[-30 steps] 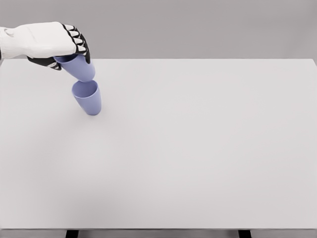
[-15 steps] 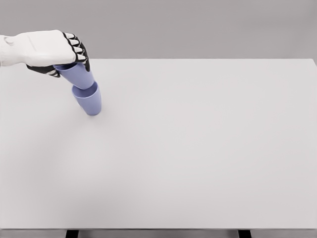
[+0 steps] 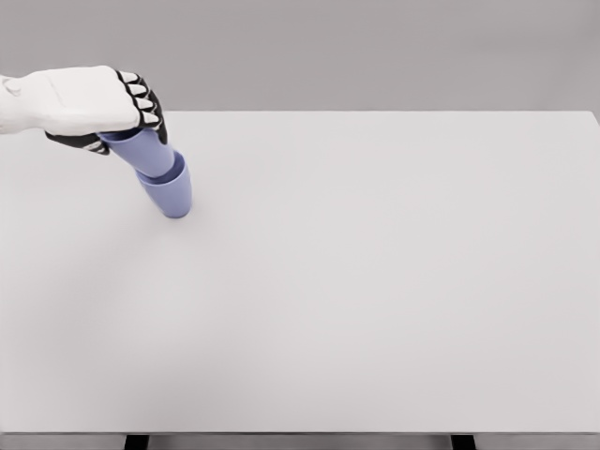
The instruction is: Place the right cup on the left cup with left arm
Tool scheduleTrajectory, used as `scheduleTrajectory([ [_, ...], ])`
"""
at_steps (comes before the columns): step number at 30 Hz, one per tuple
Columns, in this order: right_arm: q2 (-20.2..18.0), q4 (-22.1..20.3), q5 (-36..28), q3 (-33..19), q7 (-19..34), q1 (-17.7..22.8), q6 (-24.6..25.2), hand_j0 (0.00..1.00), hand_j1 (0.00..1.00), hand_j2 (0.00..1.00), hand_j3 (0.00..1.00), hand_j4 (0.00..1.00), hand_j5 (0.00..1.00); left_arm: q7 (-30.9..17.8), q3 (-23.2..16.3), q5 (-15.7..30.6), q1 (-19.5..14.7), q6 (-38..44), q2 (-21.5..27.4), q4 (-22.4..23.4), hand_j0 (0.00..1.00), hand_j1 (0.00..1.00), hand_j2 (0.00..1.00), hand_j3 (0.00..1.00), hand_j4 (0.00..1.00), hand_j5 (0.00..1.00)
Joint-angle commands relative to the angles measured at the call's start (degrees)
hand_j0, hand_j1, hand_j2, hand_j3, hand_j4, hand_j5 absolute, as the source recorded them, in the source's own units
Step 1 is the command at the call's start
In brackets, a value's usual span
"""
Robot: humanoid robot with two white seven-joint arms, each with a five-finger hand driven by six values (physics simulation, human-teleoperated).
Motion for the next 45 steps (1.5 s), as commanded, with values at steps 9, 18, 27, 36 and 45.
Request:
scheduleTrajectory([
  [9, 0.0, 0.0, 0.0, 0.0, 0.0, 0.0, 0.0, 1.00, 1.00, 1.00, 1.00, 1.00, 1.00, 0.0, 0.0, 0.7, 0.1, 0.2, 0.3, -1.5, 0.65, 0.65, 0.65, 0.65, 0.65, 0.65],
  [18, 0.0, 0.1, 0.0, 0.0, 0.0, 0.0, 0.0, 1.00, 1.00, 1.00, 1.00, 1.00, 1.00, 0.0, 0.0, 0.7, 0.1, 0.2, 0.3, -1.5, 0.65, 0.65, 0.65, 0.65, 0.65, 0.65],
  [27, 0.0, 0.0, 0.0, 0.0, 0.0, 0.1, 0.0, 1.00, 1.00, 1.00, 1.00, 1.00, 1.00, 0.0, 0.0, 0.7, 0.0, 0.2, -0.1, -1.4, 0.65, 0.65, 0.65, 0.65, 0.65, 0.65],
  [36, 0.0, 0.0, 0.0, 0.0, 0.0, 0.0, 0.0, 1.00, 1.00, 1.00, 1.00, 1.00, 1.00, 0.0, 0.3, 0.4, 0.1, 0.2, -0.3, -1.1, 0.65, 0.65, 0.65, 0.65, 0.65, 0.65],
  [45, 0.0, 0.0, 0.0, 0.0, 0.0, 0.0, 0.0, 1.00, 1.00, 1.00, 1.00, 1.00, 1.00, 0.0, 0.4, 0.1, 0.5, 0.2, -0.5, 0.2, 0.65, 0.65, 0.65, 0.65, 0.65, 0.65],
])
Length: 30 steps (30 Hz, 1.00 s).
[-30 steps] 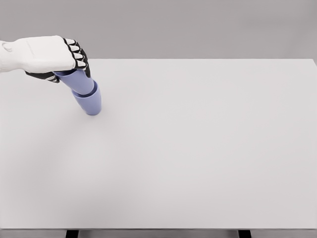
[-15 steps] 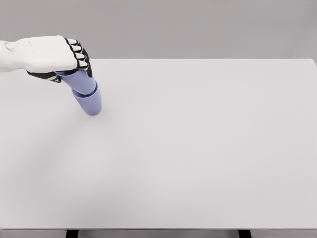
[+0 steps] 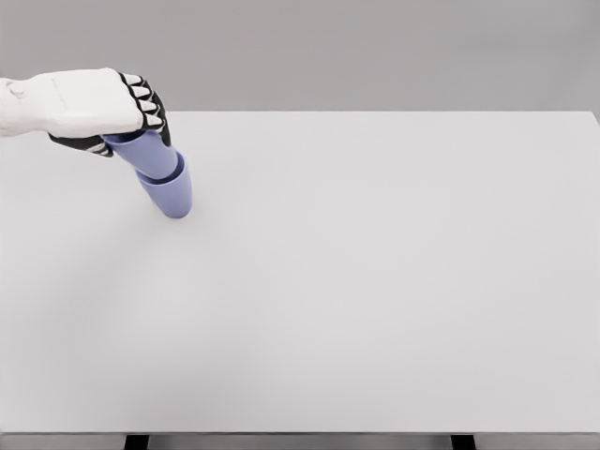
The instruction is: Place the right cup on the left cup with left arm
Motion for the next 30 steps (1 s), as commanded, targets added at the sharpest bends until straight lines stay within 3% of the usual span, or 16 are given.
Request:
scheduleTrajectory([
  [1, 0.0, 0.1, 0.0, 0.0, 0.0, 0.0, 0.0, 1.00, 1.00, 1.00, 1.00, 1.00, 1.00, 0.0, 0.1, 0.2, 0.0, 0.2, 0.0, 0.3, 0.65, 0.65, 0.65, 0.65, 0.65, 0.65],
  [30, 0.0, 0.0, 0.0, 0.0, 0.0, 0.0, 0.0, 1.00, 1.00, 1.00, 1.00, 1.00, 1.00, 0.0, 0.1, 0.0, 0.0, 0.2, -0.7, 0.9, 0.65, 0.65, 0.65, 0.65, 0.65, 0.65],
])
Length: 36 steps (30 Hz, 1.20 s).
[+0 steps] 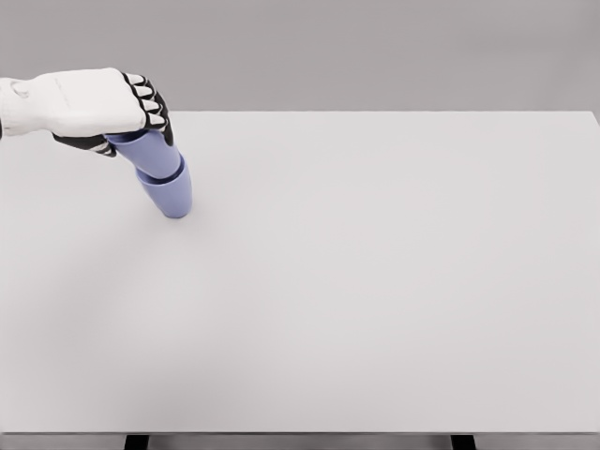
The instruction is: Place the right cup on the left cup with left arm
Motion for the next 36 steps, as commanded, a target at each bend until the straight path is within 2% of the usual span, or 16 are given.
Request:
scheduleTrajectory([
  [1, 0.0, 0.0, 0.0, 0.0, 0.0, 0.0, 0.0, 1.00, 1.00, 1.00, 1.00, 1.00, 1.00, 0.0, 0.1, 0.1, 0.0, 0.2, 0.1, 0.3, 0.65, 0.65, 0.65, 0.65, 0.65, 0.65],
  [36, 0.0, 0.0, 0.0, 0.0, 0.0, 0.0, 0.0, 1.00, 1.00, 1.00, 1.00, 1.00, 1.00, 0.0, 0.1, 0.2, 0.4, 0.2, -0.2, 1.6, 0.65, 0.65, 0.65, 0.65, 0.65, 0.65],
])
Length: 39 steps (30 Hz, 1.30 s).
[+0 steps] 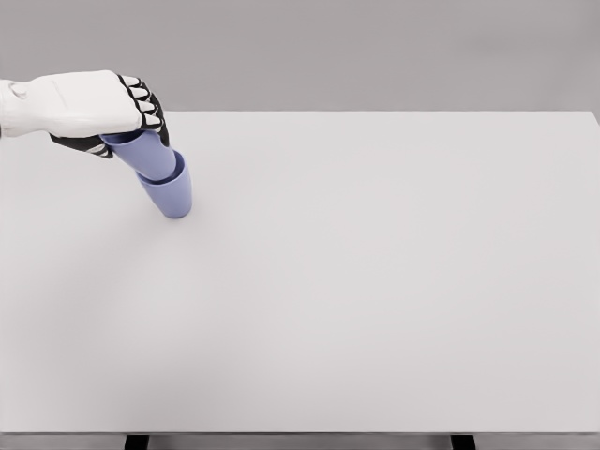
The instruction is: Place the right cup on the left cup with left arm
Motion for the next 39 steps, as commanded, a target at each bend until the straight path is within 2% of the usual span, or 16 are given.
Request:
scheduleTrajectory([
  [1, 0.0, 0.0, 0.0, 0.0, 0.0, 0.0, 0.0, 1.00, 1.00, 1.00, 1.00, 1.00, 1.00, 0.0, 0.0, 0.2, 0.0, 0.2, 0.0, -0.1, 0.65, 0.65, 0.65, 0.65, 0.65, 0.65],
  [9, 0.0, 0.0, 0.0, 0.0, 0.0, 0.0, 0.0, 1.00, 1.00, 1.00, 1.00, 1.00, 1.00, 0.0, 0.1, 0.2, 0.0, 0.2, -0.2, -0.1, 0.66, 0.66, 0.66, 0.66, 0.66, 0.66],
  [12, 0.0, 0.0, 0.0, 0.0, 0.0, 0.0, 0.0, 1.00, 1.00, 1.00, 1.00, 1.00, 1.00, 0.0, 0.2, 0.1, -0.1, 0.2, -0.2, -0.1, 0.70, 0.70, 0.70, 0.70, 0.70, 0.70],
  [13, 0.0, 0.0, 0.0, 0.0, 0.0, 0.0, 0.0, 1.00, 1.00, 1.00, 1.00, 1.00, 1.00, 0.0, 0.4, 0.1, -0.1, 0.2, -0.2, 0.0, 0.76, 0.76, 0.76, 0.76, 0.76, 0.76],
  [16, 0.0, 0.0, 0.0, 0.0, 0.0, 0.0, 0.0, 1.00, 1.00, 1.00, 1.00, 1.00, 1.00, 0.0, 1.5, 0.1, -0.1, 0.2, -0.2, 0.2, 0.82, 0.82, 0.82, 0.82, 0.82, 0.82],
  [19, 0.0, 0.0, 0.0, 0.0, 0.0, 0.0, 0.0, 1.00, 1.00, 1.00, 1.00, 1.00, 1.00, 0.0, 2.2, 0.2, 0.0, 0.2, -0.2, 0.2, 0.98, 0.98, 0.98, 0.98, 0.98, 0.98],
  [20, 0.0, 0.0, 0.0, 0.0, 0.0, 0.1, 0.0, 1.00, 1.00, 1.00, 1.00, 1.00, 1.00, 0.0, 2.2, 0.2, 0.0, 0.2, -0.2, 0.2, 1.00, 1.00, 1.00, 1.00, 1.00, 1.00],
  [30, 0.0, 0.0, 0.0, 0.0, 0.0, 0.0, 0.0, 1.00, 1.00, 1.00, 1.00, 1.00, 1.00, 0.0, 2.3, 0.8, -0.2, 0.2, -0.1, 0.0, 1.00, 1.00, 1.00, 1.00, 1.00, 1.00],
  [31, 0.0, 0.0, 0.0, 0.0, 0.0, 0.1, 0.0, 1.00, 1.00, 1.00, 1.00, 1.00, 1.00, 0.0, 3.3, 0.9, 0.0, 0.2, 0.4, -0.1, 1.00, 1.00, 1.00, 1.00, 1.00, 1.00],
  [34, 0.0, 0.0, 0.0, 0.0, 0.0, 0.0, 0.0, 1.00, 1.00, 1.00, 1.00, 1.00, 1.00, 0.0, 7.6, 6.8, 3.9, 0.2, 3.4, 0.1, 1.00, 1.00, 1.00, 1.00, 1.00, 1.00],
  [37, 0.0, 0.0, 0.0, 0.0, 0.0, 0.0, 0.0, 1.00, 1.00, 1.00, 1.00, 1.00, 1.00, 0.0, 10.4, 8.2, 7.4, 0.2, 5.2, 0.1, 1.00, 1.00, 1.00, 1.00, 1.00, 1.00],
  [39, 0.0, 0.0, 0.0, 0.0, 0.0, 0.0, 0.0, 1.00, 1.00, 1.00, 1.00, 1.00, 1.00, 0.0, 10.8, 8.6, 7.6, 0.2, 6.1, 0.1, 1.00, 1.00, 1.00, 1.00, 1.00, 1.00],
])
